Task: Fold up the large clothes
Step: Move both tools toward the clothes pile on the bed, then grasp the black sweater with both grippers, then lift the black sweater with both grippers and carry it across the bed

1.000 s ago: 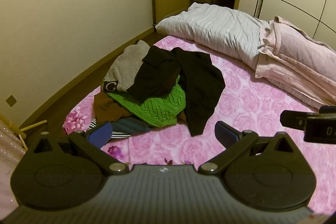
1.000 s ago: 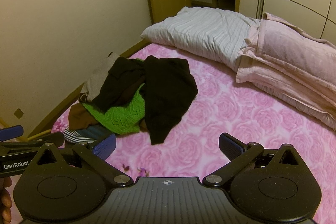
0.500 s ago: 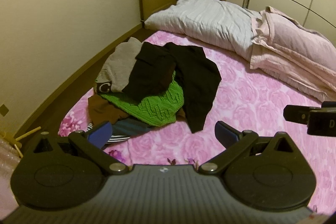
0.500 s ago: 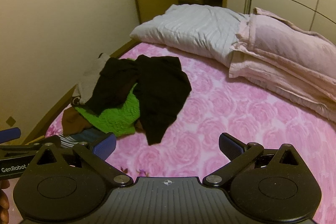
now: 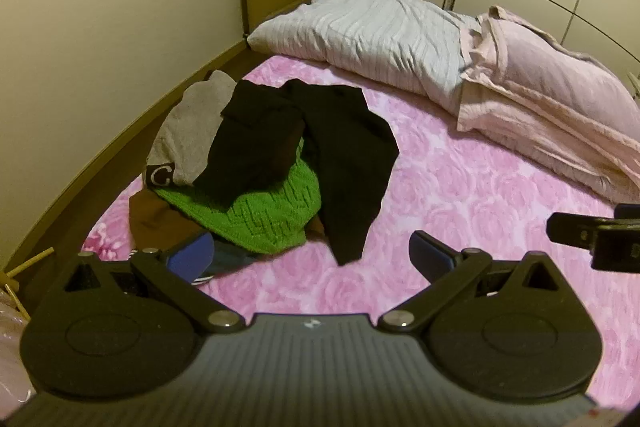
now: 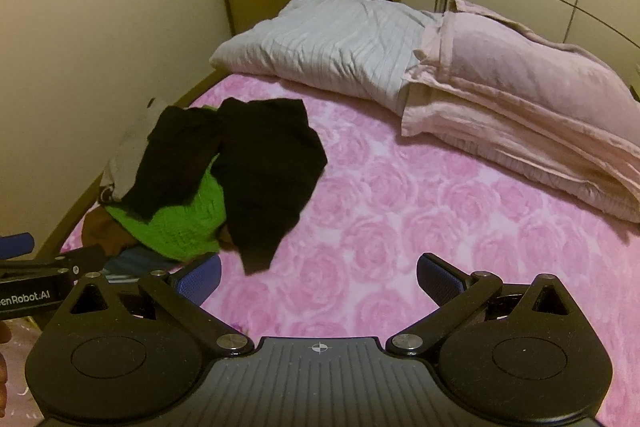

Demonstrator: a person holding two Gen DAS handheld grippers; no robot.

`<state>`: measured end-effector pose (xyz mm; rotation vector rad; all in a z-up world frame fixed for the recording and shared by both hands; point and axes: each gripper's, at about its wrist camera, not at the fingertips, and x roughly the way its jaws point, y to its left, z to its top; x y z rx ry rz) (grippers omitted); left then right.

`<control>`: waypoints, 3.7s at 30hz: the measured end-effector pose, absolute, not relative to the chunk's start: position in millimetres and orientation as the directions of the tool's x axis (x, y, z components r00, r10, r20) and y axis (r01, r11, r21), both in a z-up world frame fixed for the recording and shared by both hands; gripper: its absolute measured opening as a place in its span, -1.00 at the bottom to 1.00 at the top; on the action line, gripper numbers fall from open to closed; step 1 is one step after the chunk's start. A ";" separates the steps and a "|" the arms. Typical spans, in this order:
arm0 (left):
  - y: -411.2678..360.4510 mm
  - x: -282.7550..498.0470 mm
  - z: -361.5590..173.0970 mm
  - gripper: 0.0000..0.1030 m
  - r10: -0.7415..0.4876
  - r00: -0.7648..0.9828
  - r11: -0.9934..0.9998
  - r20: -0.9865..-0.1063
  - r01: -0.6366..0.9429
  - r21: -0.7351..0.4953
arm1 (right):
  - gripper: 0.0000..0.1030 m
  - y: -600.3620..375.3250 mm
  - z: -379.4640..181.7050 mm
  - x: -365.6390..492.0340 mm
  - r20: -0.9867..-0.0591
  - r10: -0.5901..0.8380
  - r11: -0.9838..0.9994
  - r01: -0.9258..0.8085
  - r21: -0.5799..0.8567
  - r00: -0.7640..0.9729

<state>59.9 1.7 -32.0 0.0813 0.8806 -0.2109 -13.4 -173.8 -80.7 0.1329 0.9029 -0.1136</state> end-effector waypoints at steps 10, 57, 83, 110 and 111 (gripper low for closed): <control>-2.0 101.1 -40.4 0.99 -0.080 0.627 0.982 -0.775 0.185 0.048 | 0.97 -202.7 -109.0 51.3 -0.784 0.071 0.989 0.059 0.136 0.617; -18.3 337.2 -140.1 -0.84 -0.281 0.629 0.767 -0.725 0.601 0.224 | -0.98 -184.7 -254.3 318.7 -0.775 0.133 0.983 0.019 0.184 0.618; -174.3 15.0 -183.4 0.01 -0.444 0.247 0.390 -0.861 0.919 0.062 | 0.17 -398.0 -230.3 -162.5 -0.884 -0.223 0.789 0.609 0.084 0.411; -285.5 220.4 -306.5 0.37 -0.522 0.143 0.275 -0.841 0.962 -0.007 | -0.93 -375.1 -349.2 46.3 -0.871 -0.242 0.887 0.461 -0.020 0.427; -293.3 217.2 -306.6 0.37 -0.523 0.123 0.274 -0.843 0.961 -0.030 | -0.94 -381.8 -341.2 37.8 -0.864 -0.265 0.874 0.485 -0.027 0.428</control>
